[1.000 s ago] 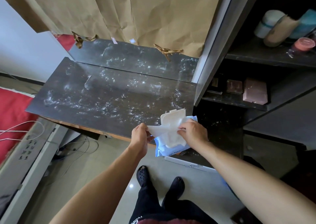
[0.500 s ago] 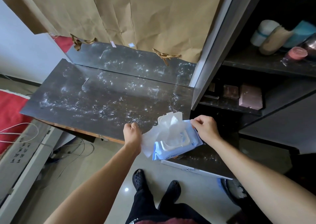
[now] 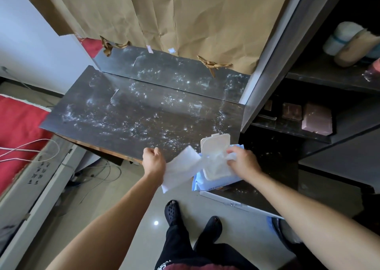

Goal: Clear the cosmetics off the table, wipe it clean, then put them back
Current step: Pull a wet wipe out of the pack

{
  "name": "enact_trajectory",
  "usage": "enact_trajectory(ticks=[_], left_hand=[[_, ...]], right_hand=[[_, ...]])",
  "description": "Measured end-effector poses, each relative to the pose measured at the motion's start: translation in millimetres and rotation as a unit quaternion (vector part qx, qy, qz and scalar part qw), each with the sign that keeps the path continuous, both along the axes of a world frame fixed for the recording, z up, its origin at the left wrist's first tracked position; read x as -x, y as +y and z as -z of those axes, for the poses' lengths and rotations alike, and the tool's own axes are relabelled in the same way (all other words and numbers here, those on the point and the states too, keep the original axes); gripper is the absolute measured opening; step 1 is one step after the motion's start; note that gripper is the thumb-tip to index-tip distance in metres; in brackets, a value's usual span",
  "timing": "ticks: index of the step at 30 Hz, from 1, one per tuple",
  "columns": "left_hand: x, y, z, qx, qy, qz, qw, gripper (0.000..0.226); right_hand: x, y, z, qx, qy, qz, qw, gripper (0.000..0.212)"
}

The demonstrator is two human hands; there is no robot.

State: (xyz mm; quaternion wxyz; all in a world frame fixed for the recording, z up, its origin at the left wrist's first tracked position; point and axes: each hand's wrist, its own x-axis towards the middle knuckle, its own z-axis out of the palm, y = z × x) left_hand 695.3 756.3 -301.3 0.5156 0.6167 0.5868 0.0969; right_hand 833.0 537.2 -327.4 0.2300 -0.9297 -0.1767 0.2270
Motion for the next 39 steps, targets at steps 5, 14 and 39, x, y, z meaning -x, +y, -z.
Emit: enact_trajectory(ticks=[5, 14, 39], left_hand=[[3, 13, -2, -0.048, 0.034, 0.045, 0.997, 0.017], [-42, -12, 1, -0.008, 0.046, 0.315, 0.948, 0.022], [-1, -46, 10, -0.266, 0.183, 0.683, 0.655, 0.071]], right_hand=[[-15, 0, -23, -0.138, 0.157, 0.267, 0.941, 0.016], [13, 12, -35, -0.168, 0.346, 0.217, 0.897, 0.03], [17, -18, 1, 0.052, -0.111, -0.145, 0.982, 0.029]])
